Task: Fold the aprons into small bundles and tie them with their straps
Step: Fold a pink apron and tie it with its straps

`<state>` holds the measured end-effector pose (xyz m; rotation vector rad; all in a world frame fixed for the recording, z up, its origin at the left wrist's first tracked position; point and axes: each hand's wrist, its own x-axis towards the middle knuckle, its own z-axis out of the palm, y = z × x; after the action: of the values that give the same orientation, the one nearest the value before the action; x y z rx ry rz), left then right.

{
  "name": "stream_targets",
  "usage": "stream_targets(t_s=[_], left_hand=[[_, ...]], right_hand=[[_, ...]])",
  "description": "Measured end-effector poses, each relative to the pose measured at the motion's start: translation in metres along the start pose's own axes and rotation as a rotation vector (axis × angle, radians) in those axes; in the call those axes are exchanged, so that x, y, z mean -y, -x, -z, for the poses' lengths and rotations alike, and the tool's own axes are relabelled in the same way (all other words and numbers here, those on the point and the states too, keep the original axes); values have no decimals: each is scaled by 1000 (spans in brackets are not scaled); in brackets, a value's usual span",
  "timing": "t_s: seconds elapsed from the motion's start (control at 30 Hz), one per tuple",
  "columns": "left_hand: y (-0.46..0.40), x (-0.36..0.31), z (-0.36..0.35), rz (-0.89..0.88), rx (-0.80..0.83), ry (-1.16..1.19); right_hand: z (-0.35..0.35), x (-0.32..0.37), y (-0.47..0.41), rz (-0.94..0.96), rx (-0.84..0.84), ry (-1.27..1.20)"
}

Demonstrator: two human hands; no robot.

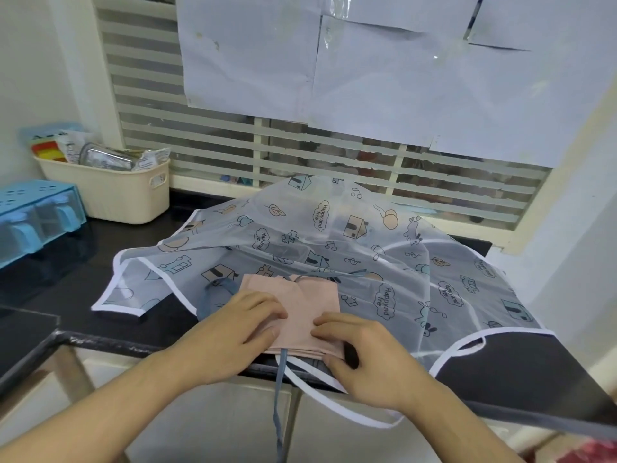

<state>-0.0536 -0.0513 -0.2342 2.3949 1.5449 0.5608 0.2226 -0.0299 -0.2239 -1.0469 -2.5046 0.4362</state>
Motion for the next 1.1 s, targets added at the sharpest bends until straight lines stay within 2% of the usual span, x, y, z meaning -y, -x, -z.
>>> stream_targets(t_s=[0.13,0.23,0.33,0.43,0.6,0.67,0.73,0.83,0.97,1.1], left_hand=[[8,1,7,8,106,-17],[19,5,10,8,164,-59],[25,9,10,10,152,-56],[29,9,10,1,96,-16],[33,9,13,22,8,49],[34,7,14,10,-30,73],[35,5,14,10,-70,98],[35,4,12,65,-104,174],[26,-1,13,184,-220,286],[6,-5,16,323,-346,280]], right_hand=[[4,-9,7,1,34,-64],[-2,-12,13,14,-19,-34],[-6,-12,17,24,-121,6],[-1,-7,10,-80,-226,-63],[11,4,4,-207,-268,-169],[16,4,9,-167,-191,-235],[16,1,11,-91,-110,-181],[8,-6,5,-83,-160,-90],[8,-4,-9,-324,-213,-303],[7,-5,-28,-432,-243,-277]])
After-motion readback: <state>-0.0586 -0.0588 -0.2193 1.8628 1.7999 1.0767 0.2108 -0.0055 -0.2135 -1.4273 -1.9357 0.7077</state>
